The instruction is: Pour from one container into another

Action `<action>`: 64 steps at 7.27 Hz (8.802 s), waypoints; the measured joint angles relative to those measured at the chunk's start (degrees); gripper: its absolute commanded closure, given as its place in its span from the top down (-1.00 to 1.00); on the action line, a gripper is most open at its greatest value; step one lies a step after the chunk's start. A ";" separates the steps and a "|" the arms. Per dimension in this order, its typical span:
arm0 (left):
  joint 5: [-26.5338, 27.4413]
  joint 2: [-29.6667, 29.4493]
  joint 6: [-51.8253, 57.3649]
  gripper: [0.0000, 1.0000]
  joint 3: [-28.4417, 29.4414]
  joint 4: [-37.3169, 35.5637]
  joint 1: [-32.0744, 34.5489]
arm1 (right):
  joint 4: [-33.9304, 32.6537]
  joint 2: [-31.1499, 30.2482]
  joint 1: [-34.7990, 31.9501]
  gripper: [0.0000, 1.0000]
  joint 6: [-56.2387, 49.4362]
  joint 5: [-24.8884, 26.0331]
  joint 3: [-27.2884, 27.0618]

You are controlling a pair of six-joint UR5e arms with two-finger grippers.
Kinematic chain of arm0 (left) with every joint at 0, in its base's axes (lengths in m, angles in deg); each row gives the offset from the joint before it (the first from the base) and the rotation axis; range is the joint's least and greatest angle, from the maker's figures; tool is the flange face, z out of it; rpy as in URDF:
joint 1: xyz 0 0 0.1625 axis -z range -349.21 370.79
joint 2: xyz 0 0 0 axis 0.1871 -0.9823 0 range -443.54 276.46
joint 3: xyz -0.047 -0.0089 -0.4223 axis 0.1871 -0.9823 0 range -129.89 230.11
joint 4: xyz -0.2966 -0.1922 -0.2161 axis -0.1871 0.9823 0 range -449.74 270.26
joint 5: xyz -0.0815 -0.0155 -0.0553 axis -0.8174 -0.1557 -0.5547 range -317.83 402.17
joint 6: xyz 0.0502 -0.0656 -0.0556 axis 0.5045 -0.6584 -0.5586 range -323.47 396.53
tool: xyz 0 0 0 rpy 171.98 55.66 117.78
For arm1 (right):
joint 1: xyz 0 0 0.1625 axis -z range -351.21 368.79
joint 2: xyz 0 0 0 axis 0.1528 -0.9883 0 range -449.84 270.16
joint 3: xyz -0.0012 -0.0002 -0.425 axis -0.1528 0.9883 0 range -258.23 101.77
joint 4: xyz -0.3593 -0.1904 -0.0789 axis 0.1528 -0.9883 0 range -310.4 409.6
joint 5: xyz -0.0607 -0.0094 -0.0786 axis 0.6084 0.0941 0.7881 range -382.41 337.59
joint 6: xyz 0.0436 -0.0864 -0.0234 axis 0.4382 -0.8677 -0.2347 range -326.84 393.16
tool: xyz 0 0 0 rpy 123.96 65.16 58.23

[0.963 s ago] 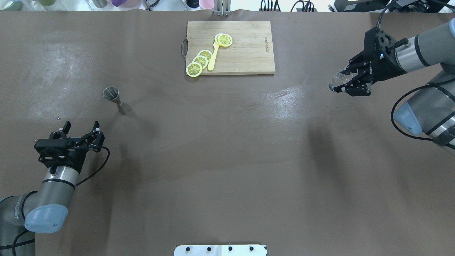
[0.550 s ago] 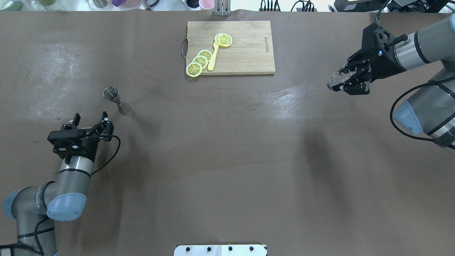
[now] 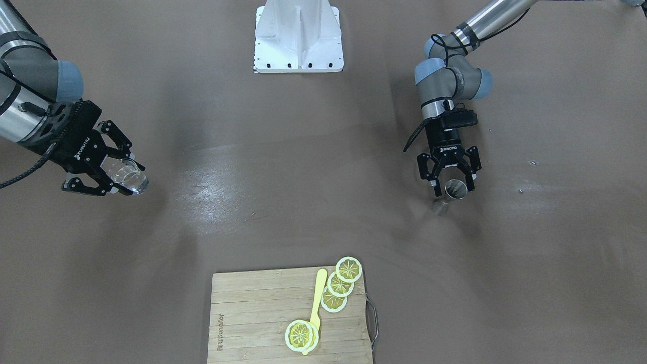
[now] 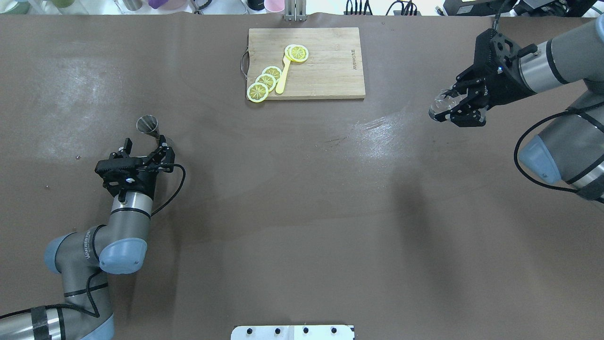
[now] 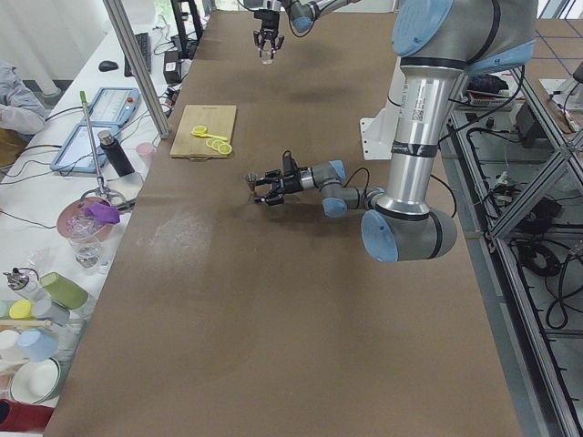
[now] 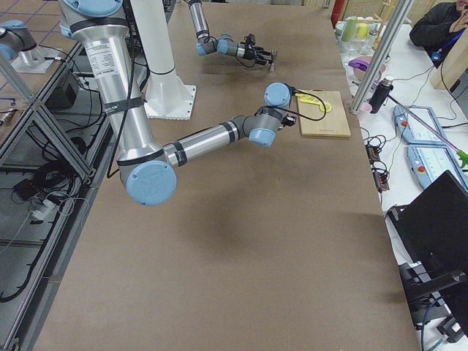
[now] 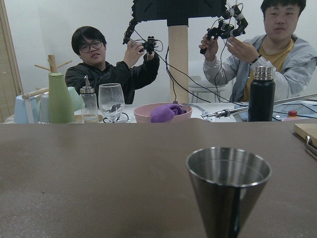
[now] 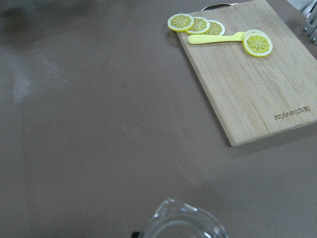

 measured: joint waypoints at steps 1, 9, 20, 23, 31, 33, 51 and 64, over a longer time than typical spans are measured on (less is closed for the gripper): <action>0.01 -0.71 0.08 0.68 0.42 -0.03 0.06 | -0.89 -0.05 0.17 -1.00 -0.04 0.46 -1.13; -1.67 -3.62 0.27 -0.49 4.33 -0.26 1.64 | -7.39 -0.09 2.57 -1.00 -0.07 3.39 -6.43; 0.59 -8.37 20.19 -1.00 -6.88 0.75 -5.29 | -13.56 1.50 2.94 -1.00 -0.39 4.73 -9.79; 0.48 -9.16 27.80 -1.00 -9.20 5.57 -6.44 | -17.30 1.94 3.22 -1.00 -0.44 4.76 -12.21; 0.50 -6.54 35.30 -1.00 -11.41 13.46 -9.20 | -28.61 2.45 4.26 -1.00 -10.08 9.50 -17.20; 0.52 -7.06 38.90 -1.00 -11.45 13.60 -9.78 | -29.18 2.92 4.95 -1.00 -10.15 9.68 -17.42; -12.17 -25.50 48.92 -1.00 -0.08 10.54 -6.03 | -46.24 19.48 14.73 -1.00 -9.93 11.62 -15.81; -12.17 -25.20 49.13 -1.00 0.44 14.34 -6.02 | -64.09 31.21 15.39 -1.00 -13.83 15.03 -8.84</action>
